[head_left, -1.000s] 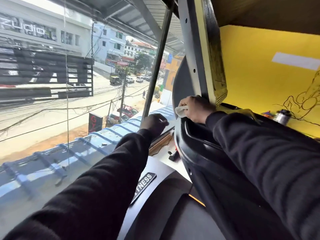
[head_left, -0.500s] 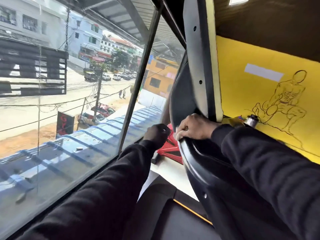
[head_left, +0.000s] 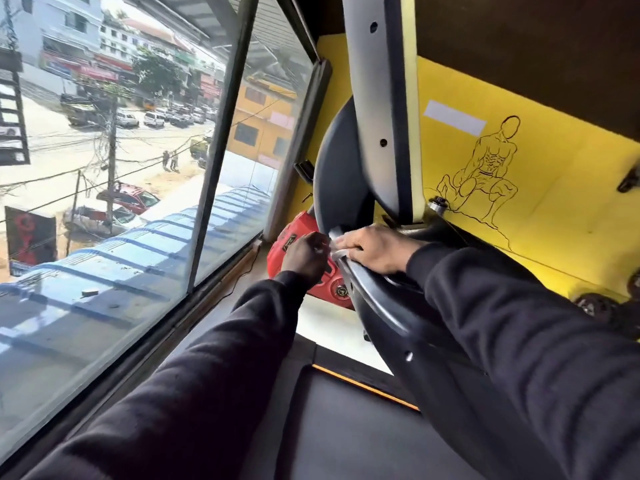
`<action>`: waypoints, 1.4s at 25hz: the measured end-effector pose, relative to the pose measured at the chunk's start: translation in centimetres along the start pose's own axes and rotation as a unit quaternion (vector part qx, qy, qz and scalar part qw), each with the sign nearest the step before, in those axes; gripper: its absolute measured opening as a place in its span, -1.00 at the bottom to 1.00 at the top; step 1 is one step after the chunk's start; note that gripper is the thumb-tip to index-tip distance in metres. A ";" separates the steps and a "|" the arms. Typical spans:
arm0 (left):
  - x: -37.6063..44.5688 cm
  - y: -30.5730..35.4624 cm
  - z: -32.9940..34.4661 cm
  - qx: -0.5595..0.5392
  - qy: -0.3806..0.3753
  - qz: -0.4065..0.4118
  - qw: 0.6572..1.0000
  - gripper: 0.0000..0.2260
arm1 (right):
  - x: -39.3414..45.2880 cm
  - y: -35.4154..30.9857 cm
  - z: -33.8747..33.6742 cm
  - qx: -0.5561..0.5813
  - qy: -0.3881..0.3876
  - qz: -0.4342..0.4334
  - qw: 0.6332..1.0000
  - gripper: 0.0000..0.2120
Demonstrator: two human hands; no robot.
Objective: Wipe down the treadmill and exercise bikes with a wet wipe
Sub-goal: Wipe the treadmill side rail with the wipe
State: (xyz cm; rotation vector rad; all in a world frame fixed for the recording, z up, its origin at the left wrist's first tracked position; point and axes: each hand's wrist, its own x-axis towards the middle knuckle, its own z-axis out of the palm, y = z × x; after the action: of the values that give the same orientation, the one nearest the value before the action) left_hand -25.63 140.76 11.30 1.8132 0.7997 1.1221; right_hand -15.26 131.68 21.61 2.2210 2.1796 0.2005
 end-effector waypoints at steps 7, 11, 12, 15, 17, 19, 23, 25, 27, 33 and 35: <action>-2.0 -0.3 1.7 -0.021 0.004 0.032 0.999 -0.77 | -4.6 -1.3 0.1 0.029 0.043 -0.012 0.999 -0.81; -3.4 -0.1 1.4 -0.010 0.002 0.057 0.998 -0.76 | -7.0 -1.8 0.4 0.038 0.072 -0.021 0.996 -0.84; -3.8 0.0 1.4 -0.003 0.001 0.065 0.998 -0.76 | -7.6 -1.7 0.6 0.038 0.090 -0.020 0.995 -0.82; -4.8 0.1 1.3 0.004 -0.006 0.097 0.995 -0.75 | -9.4 -2.0 1.7 0.028 0.131 -0.029 0.991 -0.81; -5.5 0.1 1.4 0.014 -0.001 0.116 0.993 -0.76 | -10.7 -2.7 2.3 0.016 0.182 -0.033 0.983 -0.83; -6.4 0.1 1.7 0.019 0.003 0.144 0.989 -0.77 | -12.2 -3.4 3.5 -0.035 0.269 -0.064 0.960 -0.86; -8.2 0.4 2.4 0.017 0.015 0.167 0.986 -0.66 | -14.1 -4.3 7.0 -0.060 0.408 -0.032 0.910 -0.82; -9.3 0.3 2.7 0.008 0.045 0.192 0.980 -0.63 | -15.0 -4.3 8.5 -0.089 0.436 -0.055 0.894 -0.81; -10.4 0.2 3.3 0.000 0.075 0.241 0.968 -0.65 | -16.1 -3.8 9.2 -0.090 0.454 -0.060 0.885 -0.83; -13.3 -1.1 5.7 -0.012 0.100 0.320 0.942 -0.66 | -19.1 -3.3 11.6 -0.088 0.490 -0.012 0.867 -0.73; -13.9 -1.4 5.9 -0.003 0.094 0.343 0.935 -0.64 | -20.9 -2.0 12.0 -0.060 0.536 0.049 0.841 -0.75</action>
State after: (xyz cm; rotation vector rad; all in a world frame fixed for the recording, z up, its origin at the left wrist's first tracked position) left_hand -25.89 127.90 3.27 2.0629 0.2439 1.7527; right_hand -16.26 111.72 7.88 2.4072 2.2326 1.9217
